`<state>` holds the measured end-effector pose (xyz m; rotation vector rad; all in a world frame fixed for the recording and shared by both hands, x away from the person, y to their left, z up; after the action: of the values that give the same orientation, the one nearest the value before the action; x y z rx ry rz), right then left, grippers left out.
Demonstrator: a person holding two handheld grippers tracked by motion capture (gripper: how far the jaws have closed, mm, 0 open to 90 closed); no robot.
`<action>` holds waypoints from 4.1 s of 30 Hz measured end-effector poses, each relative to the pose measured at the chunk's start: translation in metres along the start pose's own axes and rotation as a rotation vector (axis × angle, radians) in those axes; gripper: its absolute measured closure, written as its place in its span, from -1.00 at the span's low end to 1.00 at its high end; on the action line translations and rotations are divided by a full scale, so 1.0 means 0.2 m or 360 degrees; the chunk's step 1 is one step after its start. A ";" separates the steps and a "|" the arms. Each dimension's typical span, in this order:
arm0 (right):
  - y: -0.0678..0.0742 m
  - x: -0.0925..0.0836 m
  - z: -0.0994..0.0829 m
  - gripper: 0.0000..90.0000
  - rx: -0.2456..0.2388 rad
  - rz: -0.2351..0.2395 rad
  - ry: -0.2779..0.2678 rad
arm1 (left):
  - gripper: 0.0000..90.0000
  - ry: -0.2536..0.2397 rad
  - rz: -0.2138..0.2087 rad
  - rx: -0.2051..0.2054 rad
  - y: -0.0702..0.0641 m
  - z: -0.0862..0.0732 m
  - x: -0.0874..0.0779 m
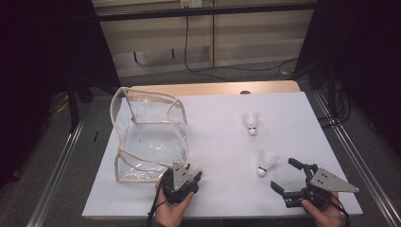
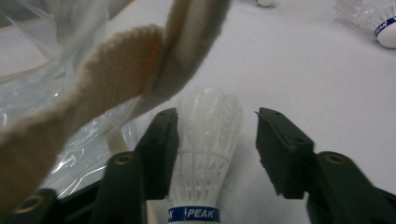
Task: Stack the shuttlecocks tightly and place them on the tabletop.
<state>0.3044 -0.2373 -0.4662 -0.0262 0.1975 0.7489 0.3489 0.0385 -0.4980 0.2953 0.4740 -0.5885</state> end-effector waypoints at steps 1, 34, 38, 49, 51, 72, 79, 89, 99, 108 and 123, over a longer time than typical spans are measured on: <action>0.00 0.00 0.00 -0.98 0.0002 -0.0001 -0.0004 | 0.37 0.0003 0.0008 0.0004 0.01 0.00 0.00; -0.02 -0.02 0.01 -0.98 0.0002 -0.0019 -0.0019 | 0.93 -0.0109 -0.0413 -0.0178 -0.23 0.21 -0.07; -0.02 -0.02 0.01 -0.98 0.0003 -0.0023 -0.0022 | 0.93 -0.0115 -0.0435 -0.0166 -0.26 0.25 -0.06; -0.03 -0.04 0.01 -0.98 0.0008 -0.0033 -0.0025 | 0.93 -0.0152 -0.0491 -0.0153 -0.32 0.38 0.01; -0.03 -0.04 0.01 -0.98 0.0002 -0.0033 -0.0027 | 0.93 -0.0150 -0.0500 -0.0154 -0.33 0.39 0.03; -0.04 -0.04 0.01 -0.98 0.0001 -0.0041 -0.0022 | 0.92 -0.0016 -0.0480 -0.0159 -0.34 0.49 0.25; -0.04 -0.04 0.00 -0.98 -0.0002 -0.0045 -0.0013 | 0.92 0.0045 -0.0453 -0.0217 -0.31 0.51 0.33; -0.04 -0.04 0.01 -0.98 -0.0003 -0.0047 -0.0018 | 0.91 0.0098 -0.0356 -0.0241 -0.23 0.52 0.43; -0.04 -0.04 0.01 -0.98 -0.0002 -0.0043 -0.0019 | 0.88 0.0090 -0.0281 -0.0221 -0.16 0.50 0.50; -0.04 -0.04 0.01 -0.98 -0.0002 -0.0040 -0.0022 | 0.86 0.0095 -0.0264 -0.0217 -0.13 0.48 0.55; -0.04 -0.04 0.00 -0.98 -0.0001 -0.0034 -0.0016 | 0.78 0.0140 -0.0240 -0.0181 -0.11 0.44 0.57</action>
<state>0.3034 -0.2480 -0.4646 -0.0250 0.1871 0.7277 0.4491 -0.0667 -0.4831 0.1788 0.6161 -0.6944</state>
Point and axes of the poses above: each handheld gripper's, and its own axes: x roughly forward along the jaws, z roughly out of its top, y roughly to its left, the point moved 10 cm from there along x, roughly forward along the jaws, and after that the axes turned 4 degrees about z, right-handed, at the moved point
